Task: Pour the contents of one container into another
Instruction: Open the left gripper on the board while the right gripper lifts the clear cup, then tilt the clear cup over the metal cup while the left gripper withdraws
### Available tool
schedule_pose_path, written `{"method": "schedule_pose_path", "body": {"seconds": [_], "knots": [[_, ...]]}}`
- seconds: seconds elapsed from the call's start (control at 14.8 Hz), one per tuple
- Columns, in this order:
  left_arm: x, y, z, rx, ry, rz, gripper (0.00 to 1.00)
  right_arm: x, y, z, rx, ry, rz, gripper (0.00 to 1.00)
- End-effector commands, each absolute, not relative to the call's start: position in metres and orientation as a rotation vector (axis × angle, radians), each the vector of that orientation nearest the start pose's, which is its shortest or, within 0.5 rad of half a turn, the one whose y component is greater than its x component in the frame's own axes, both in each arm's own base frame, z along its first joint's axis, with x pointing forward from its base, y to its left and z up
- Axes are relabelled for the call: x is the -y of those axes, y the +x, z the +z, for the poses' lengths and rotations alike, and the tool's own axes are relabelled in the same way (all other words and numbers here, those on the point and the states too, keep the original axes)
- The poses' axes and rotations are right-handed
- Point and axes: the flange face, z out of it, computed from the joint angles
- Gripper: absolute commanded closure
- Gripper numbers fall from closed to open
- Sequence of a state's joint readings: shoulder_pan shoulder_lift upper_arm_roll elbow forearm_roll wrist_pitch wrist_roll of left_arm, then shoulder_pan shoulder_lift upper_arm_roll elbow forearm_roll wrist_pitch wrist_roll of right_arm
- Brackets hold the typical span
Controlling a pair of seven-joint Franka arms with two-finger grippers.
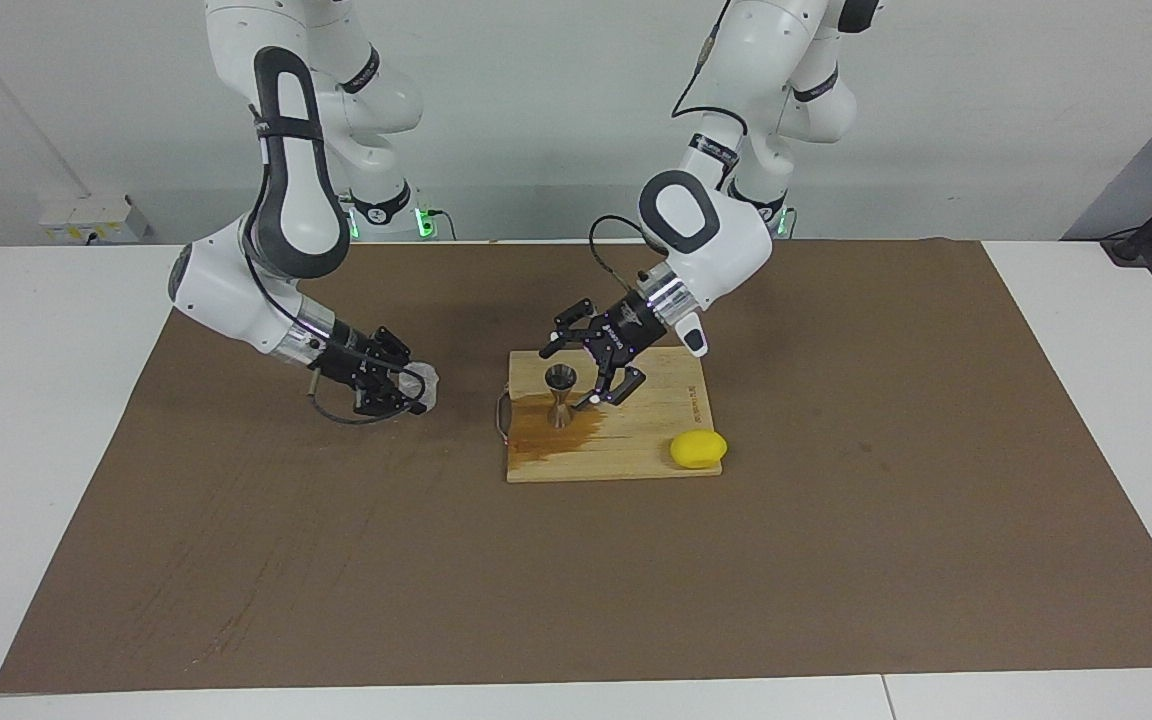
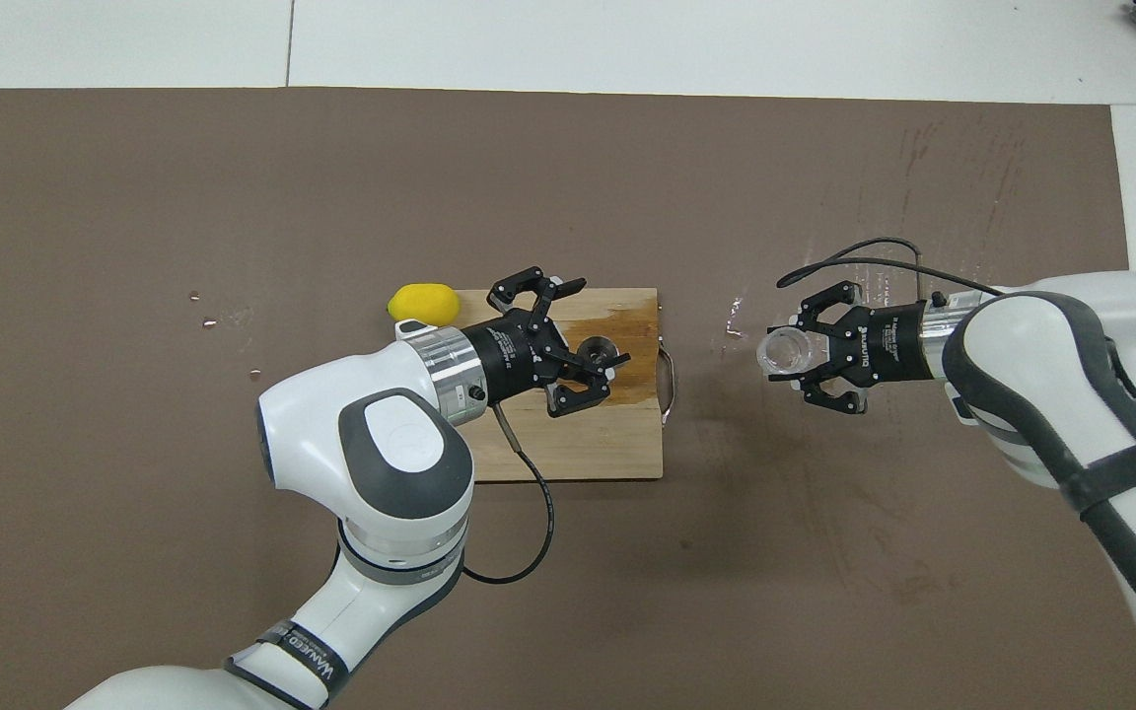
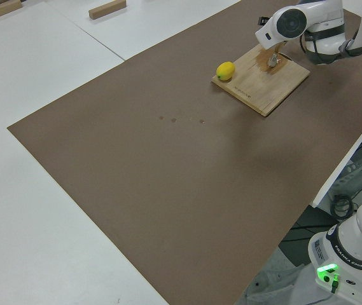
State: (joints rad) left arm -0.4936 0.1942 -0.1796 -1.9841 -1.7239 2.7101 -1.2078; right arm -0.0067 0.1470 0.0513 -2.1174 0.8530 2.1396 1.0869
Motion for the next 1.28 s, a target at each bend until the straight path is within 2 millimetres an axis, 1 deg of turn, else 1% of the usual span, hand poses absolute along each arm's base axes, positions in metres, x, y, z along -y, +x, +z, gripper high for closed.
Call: {"method": "schedule_pose_path", "body": {"seconds": [0.0, 0.07, 0.14, 0.2, 0.27, 0.34, 0.47, 0.54, 0.74, 0.81, 0.88, 0.95, 1.01, 1.08, 1.15, 1.22], "knots": [[0.308, 0.512, 0.442, -1.764, 1.067, -0.725, 0.00, -0.077, 0.562, 0.368, -1.857, -1.848, 0.579, 1.00], [0.291, 0.525, 0.449, -1.745, 1.082, -0.709, 0.00, -0.088, 0.565, 0.373, -1.874, -1.881, 0.562, 1.00], [0.270, 0.544, 0.459, -1.723, 1.125, -0.654, 0.00, -0.100, 0.569, 0.379, -1.872, -1.930, 0.532, 1.00], [0.254, 0.559, 0.467, -1.703, 1.184, -0.592, 0.00, -0.109, 0.573, 0.385, -1.880, -1.953, 0.509, 1.00], [0.231, 0.574, 0.472, -1.693, 1.250, -0.514, 0.00, -0.115, 0.579, 0.389, -1.904, -1.951, 0.498, 1.00], [0.212, 0.584, 0.468, -1.695, 1.335, -0.447, 0.00, -0.125, 0.582, 0.396, -1.919, -1.953, 0.481, 1.00], [0.170, 0.600, 0.469, -1.695, 1.495, -0.282, 0.00, -0.156, 0.586, 0.404, -1.957, -2.010, 0.424, 1.00], [0.155, 0.606, 0.472, -1.685, 1.573, -0.199, 0.00, -0.169, 0.588, 0.410, -1.985, -2.018, 0.391, 1.00], [0.133, 0.615, 0.481, -1.617, 1.821, 0.063, 0.00, -0.209, 0.593, 0.422, -2.043, -2.018, 0.322, 1.00], [0.130, 0.616, 0.484, -1.579, 1.915, 0.156, 0.00, -0.215, 0.596, 0.426, -2.052, -2.028, 0.286, 1.00], [0.123, 0.618, 0.486, -1.542, 2.003, 0.249, 0.00, -0.218, 0.598, 0.429, -2.071, -2.021, 0.263, 1.00], [0.113, 0.618, 0.491, -1.518, 2.076, 0.315, 0.00, -0.233, 0.597, 0.435, -2.077, -2.011, 0.251, 1.00], [0.110, 0.616, 0.495, -1.480, 2.170, 0.377, 0.00, -0.246, 0.594, 0.434, -2.076, -2.026, 0.240, 1.00], [0.106, 0.611, 0.506, -1.423, 2.306, 0.444, 0.00, -0.248, 0.594, 0.435, -2.073, -2.039, 0.221, 1.00], [0.094, 0.611, 0.513, -1.410, 2.405, 0.486, 0.00, -0.251, 0.592, 0.435, -2.072, -2.052, 0.208, 1.00], [0.087, 0.610, 0.523, -1.398, 2.471, 0.495, 0.00, -0.264, 0.586, 0.434, -2.045, -2.105, 0.170, 1.00]]}}
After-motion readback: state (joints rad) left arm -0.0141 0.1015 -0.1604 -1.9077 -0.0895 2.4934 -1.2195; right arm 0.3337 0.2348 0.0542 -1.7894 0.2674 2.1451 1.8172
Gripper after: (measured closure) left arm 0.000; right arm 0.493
